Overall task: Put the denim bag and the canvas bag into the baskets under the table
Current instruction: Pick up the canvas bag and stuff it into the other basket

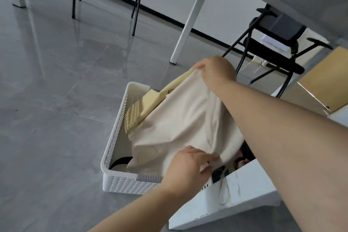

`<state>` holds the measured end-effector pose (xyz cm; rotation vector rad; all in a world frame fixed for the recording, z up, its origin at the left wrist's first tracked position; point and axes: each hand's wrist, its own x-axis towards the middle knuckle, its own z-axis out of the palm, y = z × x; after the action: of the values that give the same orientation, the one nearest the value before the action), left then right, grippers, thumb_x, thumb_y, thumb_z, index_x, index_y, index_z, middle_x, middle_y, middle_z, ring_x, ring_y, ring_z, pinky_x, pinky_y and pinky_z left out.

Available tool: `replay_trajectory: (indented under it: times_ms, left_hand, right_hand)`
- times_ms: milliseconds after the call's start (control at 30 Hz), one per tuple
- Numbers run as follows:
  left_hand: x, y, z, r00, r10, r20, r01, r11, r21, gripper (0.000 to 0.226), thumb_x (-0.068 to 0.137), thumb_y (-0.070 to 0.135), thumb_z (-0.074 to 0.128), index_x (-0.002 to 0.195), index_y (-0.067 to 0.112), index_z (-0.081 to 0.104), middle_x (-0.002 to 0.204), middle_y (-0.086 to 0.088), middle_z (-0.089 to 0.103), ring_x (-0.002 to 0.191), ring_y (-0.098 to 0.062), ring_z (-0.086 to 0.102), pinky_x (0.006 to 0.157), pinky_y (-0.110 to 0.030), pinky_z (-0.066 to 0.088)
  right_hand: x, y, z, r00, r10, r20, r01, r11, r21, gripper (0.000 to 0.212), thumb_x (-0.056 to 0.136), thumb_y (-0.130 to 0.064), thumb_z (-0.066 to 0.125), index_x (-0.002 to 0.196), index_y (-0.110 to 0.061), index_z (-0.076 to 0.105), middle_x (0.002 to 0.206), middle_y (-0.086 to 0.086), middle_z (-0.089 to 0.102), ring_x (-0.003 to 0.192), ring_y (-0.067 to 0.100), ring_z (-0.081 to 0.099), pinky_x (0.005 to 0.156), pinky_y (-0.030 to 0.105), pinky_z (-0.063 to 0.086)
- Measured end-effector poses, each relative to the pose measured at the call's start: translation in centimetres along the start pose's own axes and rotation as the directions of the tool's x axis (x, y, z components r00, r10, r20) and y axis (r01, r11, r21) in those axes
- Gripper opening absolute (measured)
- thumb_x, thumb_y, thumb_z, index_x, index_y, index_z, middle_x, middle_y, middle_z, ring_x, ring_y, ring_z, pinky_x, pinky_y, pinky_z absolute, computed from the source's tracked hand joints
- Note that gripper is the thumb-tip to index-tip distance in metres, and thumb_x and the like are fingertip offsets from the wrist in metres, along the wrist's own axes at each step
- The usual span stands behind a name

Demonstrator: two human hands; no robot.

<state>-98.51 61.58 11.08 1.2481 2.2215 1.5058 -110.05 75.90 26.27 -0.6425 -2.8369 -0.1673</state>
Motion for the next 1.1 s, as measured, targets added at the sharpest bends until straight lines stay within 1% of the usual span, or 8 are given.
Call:
replay_trajectory:
  times_ms: [100, 200, 300, 400, 567, 767, 1033, 1100]
  left_hand:
    - [-1.3, -0.1, -0.7, 0.986, -0.039, 0.162, 0.037, 0.999, 0.02, 0.04, 0.084, 0.024, 0.058, 0.124, 0.031, 0.059, 0.12, 0.008, 0.064, 0.112, -0.013, 0.053, 0.095, -0.023, 0.04]
    - [-2.2, -1.4, -2.0, 0.974, -0.168, 0.154, 0.136, 0.971, 0.196, 0.036, 0.085, 0.03, 0.056, 0.121, 0.028, 0.05, 0.127, 0.006, 0.055, 0.115, -0.019, 0.053, 0.094, -0.029, 0.037]
    - [-4.0, -4.5, -3.8, 0.979, -0.193, 0.071, 0.116, 0.804, 0.583, 0.035, 0.081, 0.044, 0.056, 0.11, 0.025, 0.057, 0.11, 0.003, 0.066, 0.108, -0.026, 0.06, 0.094, -0.04, 0.036]
    - [-6.4, -7.6, -5.6, 0.974, -0.226, -0.009, 0.161, 0.663, 0.731, 0.04, 0.068, 0.061, 0.052, 0.069, 0.023, 0.065, 0.063, 0.002, 0.069, 0.072, -0.026, 0.069, 0.084, -0.044, 0.035]
    - [-8.4, -8.9, -6.1, 0.981, -0.191, -0.017, 0.125, 0.567, 0.814, 0.042, 0.073, 0.05, 0.038, 0.08, 0.022, 0.069, 0.058, 0.003, 0.065, 0.067, -0.027, 0.068, 0.1, -0.064, 0.025]
    - [-8.3, -8.7, -5.2, 0.988, -0.154, -0.005, 0.094, 0.581, 0.809, 0.038, 0.075, 0.044, 0.039, 0.073, 0.02, 0.067, 0.059, 0.003, 0.064, 0.067, -0.028, 0.067, 0.096, -0.071, 0.03]
    - [-8.1, -7.3, -2.9, 0.987, -0.16, 0.011, 0.088, 0.597, 0.797, 0.019, 0.063, 0.03, 0.078, 0.075, 0.02, 0.066, 0.06, 0.004, 0.063, 0.065, -0.027, 0.067, 0.097, -0.069, 0.025]
    - [-8.3, -7.1, -2.5, 0.992, -0.126, 0.0, 0.078, 0.612, 0.787, 0.016, 0.066, 0.03, 0.075, 0.072, 0.02, 0.064, 0.061, 0.004, 0.064, 0.065, -0.027, 0.067, 0.097, -0.068, 0.023]
  right_hand:
    - [-1.3, 0.6, 0.4, 0.988, 0.074, 0.134, -0.051, 0.985, -0.163, 0.045, 0.089, -0.011, 0.042, 0.126, -0.029, 0.059, 0.134, 0.011, 0.047, 0.121, 0.032, 0.05, 0.1, 0.037, 0.042]
    - [-2.3, -0.4, 1.4, 0.972, 0.004, 0.234, 0.078, 0.937, -0.341, 0.047, 0.088, -0.018, 0.045, 0.134, -0.025, 0.049, 0.138, 0.012, 0.038, 0.125, 0.033, 0.04, 0.1, 0.04, 0.036]
    - [-4.9, -2.4, 1.9, 0.946, -0.213, 0.245, 0.282, 0.912, -0.297, 0.042, 0.085, -0.015, 0.048, 0.124, -0.026, 0.057, 0.13, 0.008, 0.046, 0.122, 0.033, 0.043, 0.093, 0.039, 0.037]
    - [-9.8, -5.1, 4.2, 0.874, -0.344, 0.343, 0.423, 0.886, -0.19, 0.04, 0.087, -0.011, 0.047, 0.123, -0.024, 0.06, 0.126, 0.004, 0.057, 0.116, 0.03, 0.054, 0.086, 0.035, 0.044]
    - [-20.0, -7.2, 10.8, 0.677, -0.394, 0.622, 0.377, 0.911, 0.167, 0.027, 0.089, -0.018, 0.049, 0.113, -0.011, 0.057, 0.115, 0.012, 0.063, 0.107, 0.034, 0.059, 0.078, 0.035, 0.045]
    - [-23.3, -5.2, 13.5, 0.846, -0.362, 0.392, 0.279, 0.926, 0.253, 0.019, 0.091, -0.012, 0.046, 0.108, -0.013, 0.053, 0.104, 0.013, 0.062, 0.098, 0.038, 0.06, 0.069, 0.039, 0.04]
    - [-24.5, -3.5, 13.7, 0.881, -0.281, 0.38, 0.229, 0.957, 0.177, 0.016, 0.089, -0.007, 0.046, 0.102, -0.012, 0.053, 0.1, 0.013, 0.063, 0.095, 0.035, 0.062, 0.064, 0.034, 0.032]
    - [-25.0, -3.3, 13.7, 0.874, -0.296, 0.385, 0.246, 0.953, 0.176, 0.016, 0.087, -0.005, 0.047, 0.101, -0.011, 0.053, 0.099, 0.013, 0.062, 0.094, 0.036, 0.061, 0.065, 0.035, 0.032]
